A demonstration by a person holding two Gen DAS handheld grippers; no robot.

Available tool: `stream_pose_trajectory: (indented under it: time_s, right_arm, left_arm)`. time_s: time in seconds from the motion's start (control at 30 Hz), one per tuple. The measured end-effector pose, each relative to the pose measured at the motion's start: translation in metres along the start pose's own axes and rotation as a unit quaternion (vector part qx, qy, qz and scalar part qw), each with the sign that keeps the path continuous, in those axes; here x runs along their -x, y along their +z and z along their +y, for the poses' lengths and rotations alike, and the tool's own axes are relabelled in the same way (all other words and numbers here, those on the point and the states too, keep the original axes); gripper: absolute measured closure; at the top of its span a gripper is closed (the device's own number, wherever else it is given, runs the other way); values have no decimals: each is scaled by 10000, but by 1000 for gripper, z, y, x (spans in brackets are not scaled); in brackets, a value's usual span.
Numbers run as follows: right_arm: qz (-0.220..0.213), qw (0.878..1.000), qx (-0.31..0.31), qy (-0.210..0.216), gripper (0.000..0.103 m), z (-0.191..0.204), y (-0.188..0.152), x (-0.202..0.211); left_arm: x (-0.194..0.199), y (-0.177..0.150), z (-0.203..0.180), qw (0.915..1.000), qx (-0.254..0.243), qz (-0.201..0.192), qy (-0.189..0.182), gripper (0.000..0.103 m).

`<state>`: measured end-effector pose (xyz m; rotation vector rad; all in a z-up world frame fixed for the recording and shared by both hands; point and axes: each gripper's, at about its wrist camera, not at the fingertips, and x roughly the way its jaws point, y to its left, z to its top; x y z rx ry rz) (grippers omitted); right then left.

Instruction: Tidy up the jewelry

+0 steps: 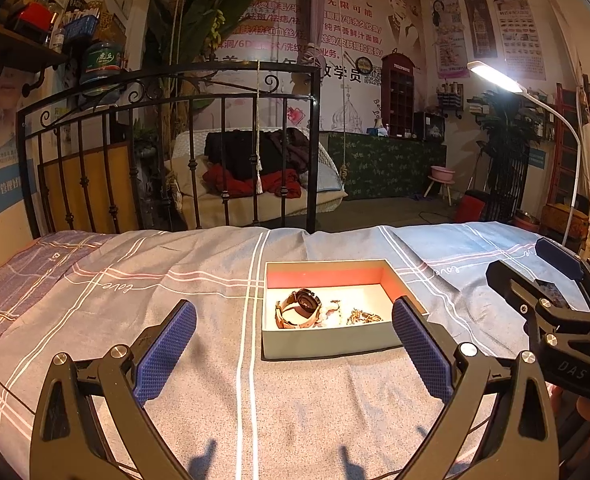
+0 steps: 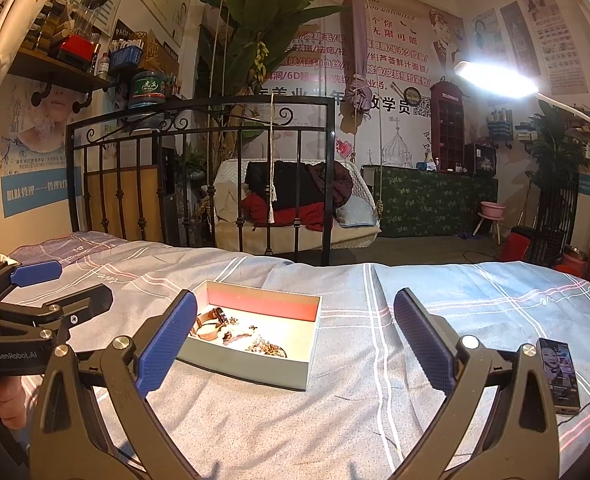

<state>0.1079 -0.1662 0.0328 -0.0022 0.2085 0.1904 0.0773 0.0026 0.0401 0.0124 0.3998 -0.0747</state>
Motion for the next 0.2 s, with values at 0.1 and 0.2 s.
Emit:
stream_pose_trajectory:
  time_s: [0.1, 0.2]
  right_arm:
    - [24, 10000, -13, -17, 6, -1, -2, 0]
    - [44, 10000, -25, -34, 6, -2, -3, 0]
  left_arm:
    - [-1, -1, 1, 10000, 30, 19, 23, 7]
    - [-2, 0, -1, 10000, 44, 50, 24, 7]
